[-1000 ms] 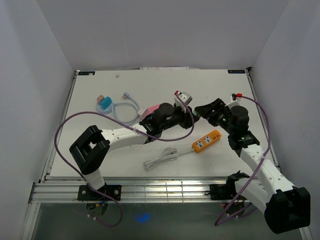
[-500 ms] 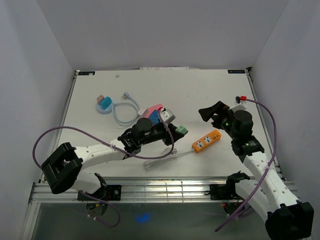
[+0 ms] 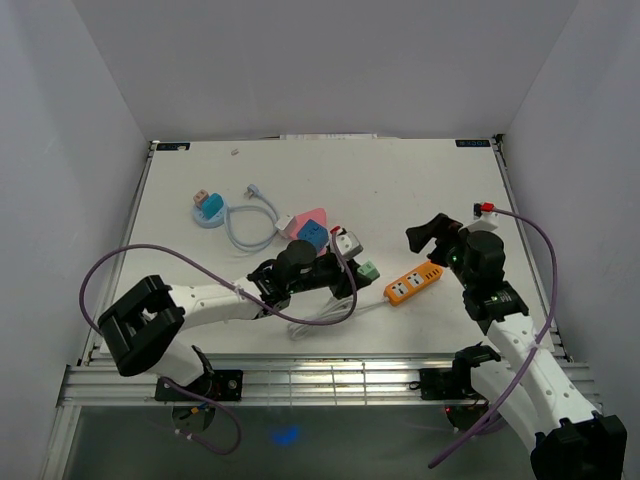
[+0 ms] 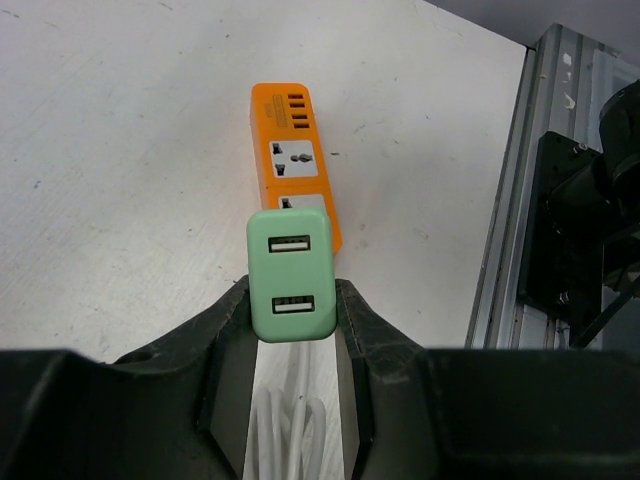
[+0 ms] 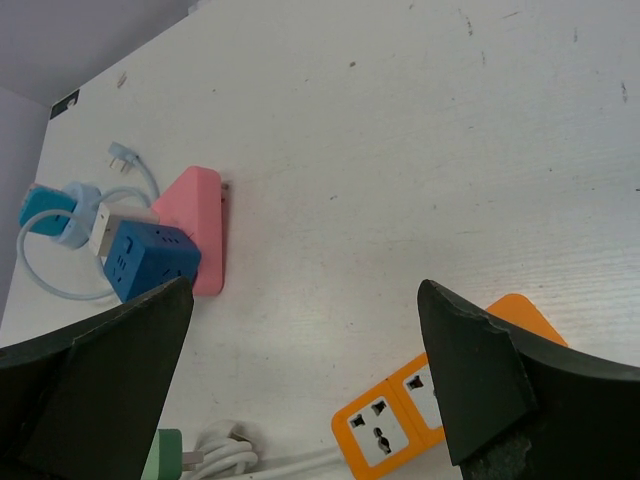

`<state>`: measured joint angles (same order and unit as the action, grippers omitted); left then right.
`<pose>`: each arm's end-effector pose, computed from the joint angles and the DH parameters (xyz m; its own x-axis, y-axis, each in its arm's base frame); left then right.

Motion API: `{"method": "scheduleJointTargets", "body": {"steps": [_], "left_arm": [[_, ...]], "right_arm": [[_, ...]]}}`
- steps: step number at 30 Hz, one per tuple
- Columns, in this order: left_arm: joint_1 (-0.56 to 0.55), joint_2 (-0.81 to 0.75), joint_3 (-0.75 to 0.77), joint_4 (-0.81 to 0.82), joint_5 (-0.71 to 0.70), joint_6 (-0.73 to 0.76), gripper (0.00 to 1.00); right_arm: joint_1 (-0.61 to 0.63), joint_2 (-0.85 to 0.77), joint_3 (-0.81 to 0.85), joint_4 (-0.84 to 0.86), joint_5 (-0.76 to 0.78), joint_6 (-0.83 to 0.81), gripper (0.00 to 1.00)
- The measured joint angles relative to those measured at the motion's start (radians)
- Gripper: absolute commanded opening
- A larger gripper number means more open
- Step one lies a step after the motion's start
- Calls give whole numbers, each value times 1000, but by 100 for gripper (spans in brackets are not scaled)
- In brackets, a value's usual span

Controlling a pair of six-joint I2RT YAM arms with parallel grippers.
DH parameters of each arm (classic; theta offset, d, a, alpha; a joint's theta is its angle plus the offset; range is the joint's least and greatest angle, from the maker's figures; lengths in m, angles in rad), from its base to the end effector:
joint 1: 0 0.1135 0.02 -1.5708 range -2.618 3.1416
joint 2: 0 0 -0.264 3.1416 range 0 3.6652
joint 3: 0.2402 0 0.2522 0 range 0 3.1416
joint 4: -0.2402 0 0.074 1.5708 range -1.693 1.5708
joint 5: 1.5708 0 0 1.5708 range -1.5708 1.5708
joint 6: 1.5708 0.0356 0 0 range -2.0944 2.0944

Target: Insert the plug

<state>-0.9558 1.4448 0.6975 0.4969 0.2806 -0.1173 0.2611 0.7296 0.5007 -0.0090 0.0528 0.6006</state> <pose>0.1720 -0.2606 0.2261 -0.2519 0.1618 -0.9541 0.9164 0.3566 -0.1815 0.1762 0.0451 0.2665 -0.3055 0.5025 -0.8088 -0.0431 0.8412 0.5390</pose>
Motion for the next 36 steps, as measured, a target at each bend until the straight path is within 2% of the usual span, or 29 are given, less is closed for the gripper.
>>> {"method": "scheduleJointTargets", "body": {"steps": [7, 8, 9, 20, 36], "left_arm": [[-37, 56, 38, -4, 0, 44, 0], [-41, 64, 45, -5, 0, 50, 0], [-43, 73, 55, -9, 1, 55, 0], [-49, 225, 165, -41, 8, 80, 0], [-60, 400, 310, -72, 3, 64, 0]], "right_arm": [[-8, 35, -4, -24, 14, -19, 98], [-10, 45, -4, -29, 17, -26, 91], [-11, 55, -4, -32, 22, -35, 89], [-58, 166, -8, -18, 99, -76, 89], [-98, 162, -73, 73, 153, -58, 89]]}}
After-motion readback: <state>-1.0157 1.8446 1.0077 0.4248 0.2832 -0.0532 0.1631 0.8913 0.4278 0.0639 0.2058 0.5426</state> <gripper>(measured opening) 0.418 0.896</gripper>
